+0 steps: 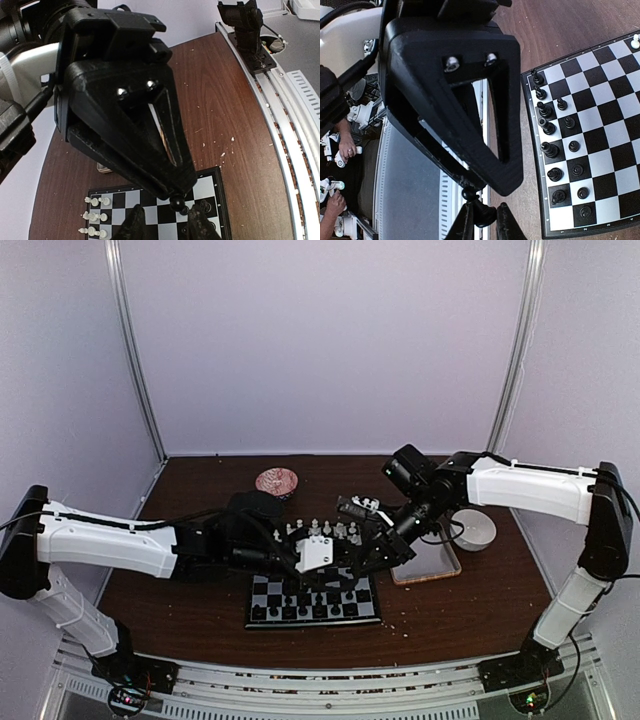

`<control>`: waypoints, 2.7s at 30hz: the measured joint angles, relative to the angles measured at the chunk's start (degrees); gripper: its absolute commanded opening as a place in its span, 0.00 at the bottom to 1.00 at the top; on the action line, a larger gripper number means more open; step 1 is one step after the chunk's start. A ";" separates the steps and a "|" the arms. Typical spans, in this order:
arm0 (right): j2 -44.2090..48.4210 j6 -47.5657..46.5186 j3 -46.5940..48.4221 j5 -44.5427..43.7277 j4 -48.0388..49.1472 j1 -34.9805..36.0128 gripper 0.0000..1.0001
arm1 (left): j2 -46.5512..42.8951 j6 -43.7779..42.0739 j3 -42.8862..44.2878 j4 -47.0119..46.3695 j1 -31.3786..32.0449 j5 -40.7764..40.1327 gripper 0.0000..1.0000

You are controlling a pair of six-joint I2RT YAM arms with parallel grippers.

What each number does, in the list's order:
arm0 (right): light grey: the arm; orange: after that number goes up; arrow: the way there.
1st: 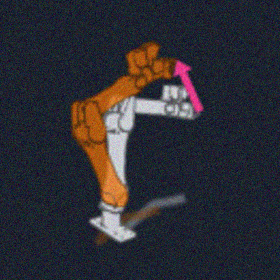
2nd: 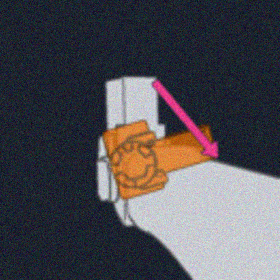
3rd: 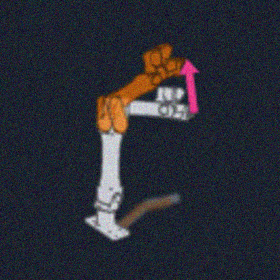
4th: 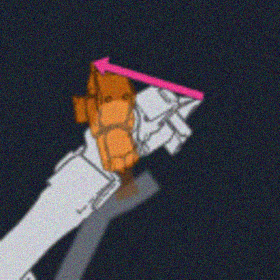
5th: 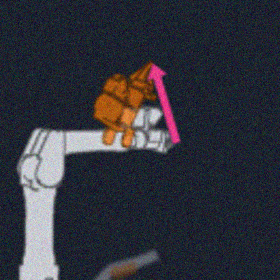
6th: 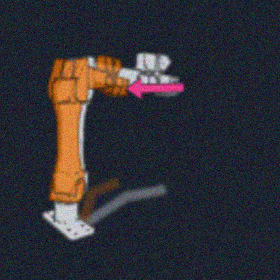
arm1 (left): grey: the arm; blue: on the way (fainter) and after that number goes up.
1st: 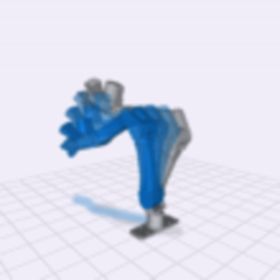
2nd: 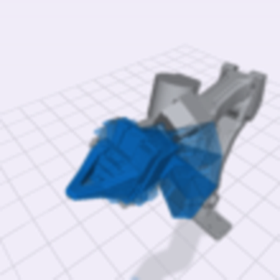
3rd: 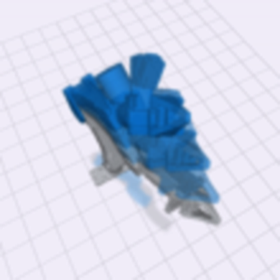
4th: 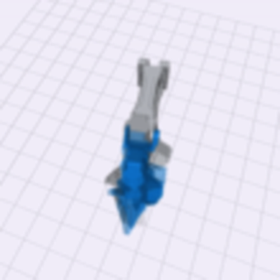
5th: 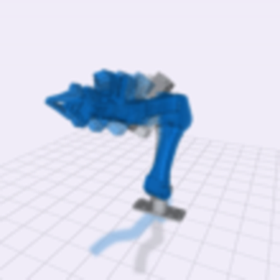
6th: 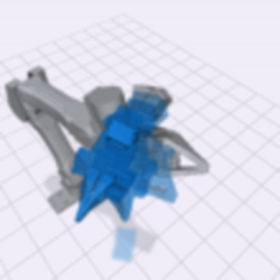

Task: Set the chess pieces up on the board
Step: Pass from the right arm to the left, then place the pawn at h7.

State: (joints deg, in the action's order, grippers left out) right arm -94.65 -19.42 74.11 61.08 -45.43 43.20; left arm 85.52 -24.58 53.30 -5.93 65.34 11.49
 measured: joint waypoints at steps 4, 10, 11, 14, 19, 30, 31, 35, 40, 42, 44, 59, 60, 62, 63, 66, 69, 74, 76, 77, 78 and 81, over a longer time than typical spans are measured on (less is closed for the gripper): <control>-0.15 0.24 0.00 0.31 0.00 0.00 0.15 | 0.33 0.02 0.02 -0.17 0.02 0.02 0.27; -0.33 1.05 0.00 0.66 0.15 -0.24 0.15 | 0.46 0.13 0.02 -0.74 0.02 0.17 0.26; -0.37 1.29 0.00 0.66 0.20 -0.35 0.15 | 0.46 0.22 0.02 -0.92 0.02 0.20 0.26; -0.74 1.77 0.00 0.68 0.24 -0.68 0.15 | 0.46 0.48 0.02 -1.44 0.02 0.31 0.24; -1.07 1.92 0.00 0.70 0.31 -0.83 0.15 | 0.81 0.83 0.17 -1.75 0.07 0.68 0.22; -1.07 2.12 0.00 1.90 0.39 -0.85 0.16 | 1.73 1.11 0.72 -1.70 0.35 0.96 0.10; -1.07 2.14 0.00 1.99 0.44 -0.85 0.16 | 1.77 1.11 0.72 -1.70 0.35 0.96 0.09; -1.07 2.32 0.00 2.03 0.44 -0.87 0.16 | 1.90 1.11 0.81 -1.62 0.35 0.90 0.05; -1.07 2.34 0.00 2.05 0.42 -0.87 0.22 | 1.92 1.11 0.96 -1.31 0.35 0.72 0.01; -1.07 2.56 0.00 2.10 0.39 -0.87 0.27 | 1.92 1.11 1.27 -0.81 0.35 0.66 0.01; -1.07 2.19 0.00 1.95 0.39 -1.07 0.33 | 1.92 1.11 1.60 -0.37 0.35 0.63 0.00; 6.12 -5.01 -3.23 1.20 -2.34 -11.45 0.45 | -1.31 6.73 4.09 16.92 -0.11 -8.90 0.00; 6.32 -5.29 -3.96 0.92 -1.90 -11.93 0.45 | -1.88 7.74 4.28 19.76 -0.26 -9.86 0.00; 6.29 -5.95 -5.20 0.35 -1.22 -12.55 0.44 | -3.32 9.92 4.37 25.49 -0.83 -12.09 0.00; 6.23 -6.21 -5.53 0.09 -1.27 -12.74 0.44 | -3.96 10.88 4.39 27.87 -1.25 -12.87 0.00; 6.23 -7.30 -5.60 -0.28 -1.22 -13.09 0.44 | -5.84 14.14 4.50 36.33 -3.98 -14.56 0.00; 5.99 -8.28 -5.60 -0.28 -1.36 -13.25 0.43 | -7.17 17.00 4.52 42.80 -7.82 -15.17 0.00; 4.94 -9.55 -5.57 -0.26 -1.88 -13.51 0.43 | -7.76 19.93 4.55 49.29 -12.22 -13.73 0.00; 4.59 -10.10 -5.57 -0.24 -2.36 -13.51 0.43 | -6.62 20.46 4.70 51.25 -12.74 -12.68 0.00; 4.50 -10.29 -5.57 -0.26 -2.60 -13.51 0.43 | -5.88 20.50 4.85 51.87 -12.81 -12.33 0.00; 4.46 -10.49 -5.57 -0.26 -2.84 -13.51 0.42 | -4.70 20.50 5.27 52.78 -12.81 -11.69 0.00; 4.46 -10.91 -5.57 -0.24 -3.19 -13.51 0.42 | -1.92 20.48 6.19 54.21 -12.81 -10.29 0.01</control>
State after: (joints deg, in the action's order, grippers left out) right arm -90.19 -30.33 68.53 60.84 -48.62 29.69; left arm 83.59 -4.10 59.48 48.27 52.53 1.19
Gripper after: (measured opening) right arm 0.425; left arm 0.034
